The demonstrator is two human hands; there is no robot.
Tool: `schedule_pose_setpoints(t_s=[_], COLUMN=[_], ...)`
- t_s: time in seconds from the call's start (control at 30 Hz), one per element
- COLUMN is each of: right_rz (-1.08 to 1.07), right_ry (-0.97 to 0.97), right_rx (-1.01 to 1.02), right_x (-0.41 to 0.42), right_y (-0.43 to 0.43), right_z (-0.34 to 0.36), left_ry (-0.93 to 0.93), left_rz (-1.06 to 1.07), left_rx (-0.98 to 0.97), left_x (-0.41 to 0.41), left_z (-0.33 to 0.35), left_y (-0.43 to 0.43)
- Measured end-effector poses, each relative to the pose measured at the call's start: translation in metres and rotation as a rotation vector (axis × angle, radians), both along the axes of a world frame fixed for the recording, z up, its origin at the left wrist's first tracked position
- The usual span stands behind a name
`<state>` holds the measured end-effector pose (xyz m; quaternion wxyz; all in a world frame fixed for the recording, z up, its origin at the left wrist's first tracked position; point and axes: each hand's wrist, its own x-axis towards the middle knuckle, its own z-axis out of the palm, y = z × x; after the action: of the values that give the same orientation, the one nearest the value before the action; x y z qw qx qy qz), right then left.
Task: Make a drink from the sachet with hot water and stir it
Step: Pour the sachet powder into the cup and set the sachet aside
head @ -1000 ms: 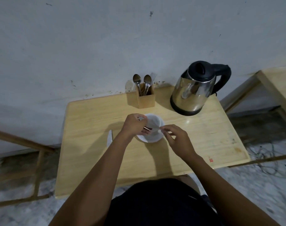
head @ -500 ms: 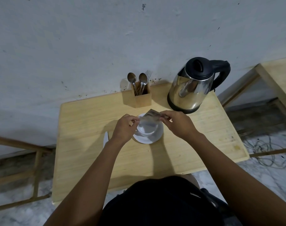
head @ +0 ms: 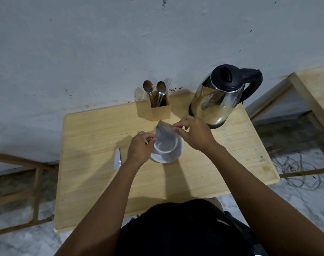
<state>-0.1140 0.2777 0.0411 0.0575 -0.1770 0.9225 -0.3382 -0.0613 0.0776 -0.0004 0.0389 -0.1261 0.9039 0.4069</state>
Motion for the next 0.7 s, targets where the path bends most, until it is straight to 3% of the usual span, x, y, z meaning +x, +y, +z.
schedule_pose_setpoints(t_s=[0.27, 0.57, 0.7], right_rz=[-0.014, 0.035, 0.072], right_ry=[-0.048, 0.109, 0.132], right_rx=[-0.083, -0.014, -0.021], right_x=[0.000, 0.004, 0.003], right_y=[-0.003, -0.012, -0.016], right_z=[0.004, 0.008, 0.006], left_ry=[0.023, 0.034, 0.050], left_rz=[0.017, 0.081, 0.096], left_rx=[-0.006, 0.147, 0.129], left_x=[0.003, 0.006, 0.006], left_z=[-0.005, 0.001, 0.007], left_y=[-0.005, -0.001, 0.000])
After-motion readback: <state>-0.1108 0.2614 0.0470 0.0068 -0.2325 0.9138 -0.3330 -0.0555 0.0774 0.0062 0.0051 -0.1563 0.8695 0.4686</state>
